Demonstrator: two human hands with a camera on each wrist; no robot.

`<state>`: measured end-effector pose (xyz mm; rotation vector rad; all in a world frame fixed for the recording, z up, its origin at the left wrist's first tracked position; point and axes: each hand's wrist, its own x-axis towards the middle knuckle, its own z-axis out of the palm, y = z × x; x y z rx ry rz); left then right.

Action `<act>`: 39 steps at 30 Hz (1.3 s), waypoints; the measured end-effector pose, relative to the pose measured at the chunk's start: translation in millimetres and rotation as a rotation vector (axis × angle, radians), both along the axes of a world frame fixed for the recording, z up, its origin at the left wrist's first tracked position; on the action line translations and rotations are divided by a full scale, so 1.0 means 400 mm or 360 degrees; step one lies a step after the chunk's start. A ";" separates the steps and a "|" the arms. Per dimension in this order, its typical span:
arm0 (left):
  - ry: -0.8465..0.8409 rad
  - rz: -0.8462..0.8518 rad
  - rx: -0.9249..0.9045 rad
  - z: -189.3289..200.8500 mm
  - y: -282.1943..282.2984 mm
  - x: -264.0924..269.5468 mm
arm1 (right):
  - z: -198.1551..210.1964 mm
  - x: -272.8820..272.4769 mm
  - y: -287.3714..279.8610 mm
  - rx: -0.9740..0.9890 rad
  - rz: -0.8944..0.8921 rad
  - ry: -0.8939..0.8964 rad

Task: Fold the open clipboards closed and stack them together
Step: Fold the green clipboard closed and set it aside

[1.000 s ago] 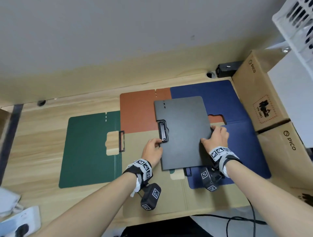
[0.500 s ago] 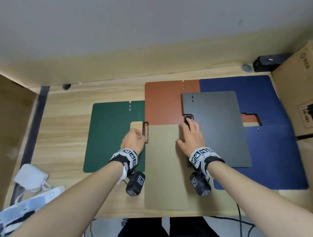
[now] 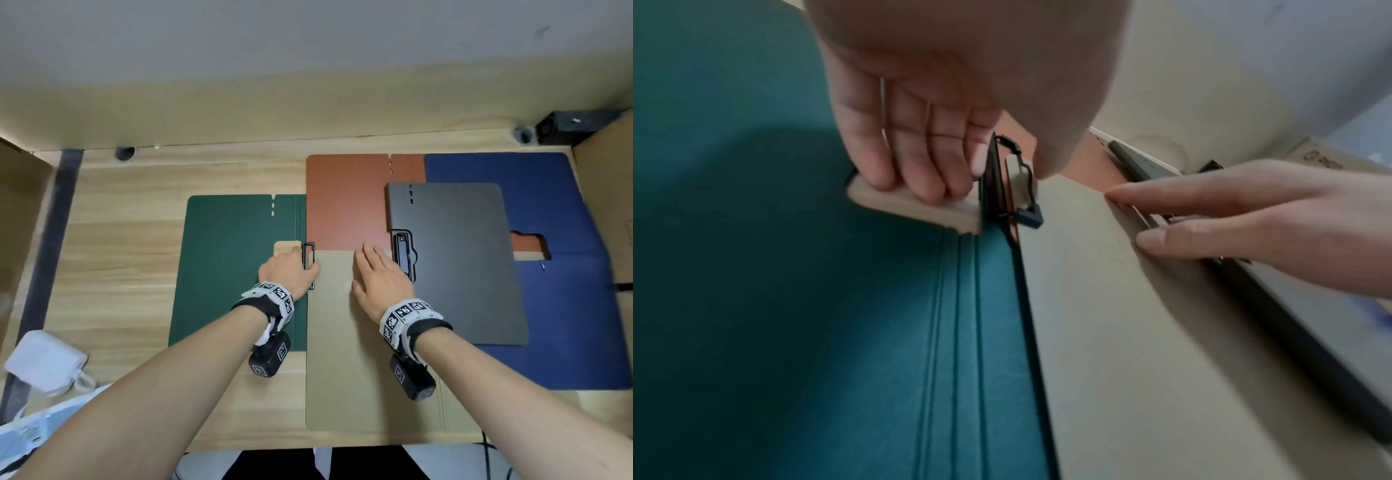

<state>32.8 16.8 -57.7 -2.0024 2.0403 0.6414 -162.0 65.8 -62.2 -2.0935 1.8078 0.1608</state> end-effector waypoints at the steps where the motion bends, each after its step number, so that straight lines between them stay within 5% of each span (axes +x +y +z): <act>1: -0.0026 -0.0038 0.0000 0.000 0.005 0.001 | 0.001 -0.001 0.003 0.0000 0.0015 0.0021; 13: -0.0537 -0.0847 0.0177 0.061 -0.006 0.007 | 0.019 0.014 0.019 0.0120 -0.0002 0.0173; 18: -0.0558 -0.0712 0.0226 0.057 -0.016 0.071 | 0.025 0.012 0.016 0.0131 0.0005 0.0210; 30: 0.0020 0.0202 0.0020 0.065 -0.014 0.365 | 0.044 0.074 0.007 0.0223 -0.0108 0.0276; 39: 0.0032 0.0801 -0.0076 0.031 0.049 0.650 | 0.015 0.300 0.074 0.0075 0.0310 0.0032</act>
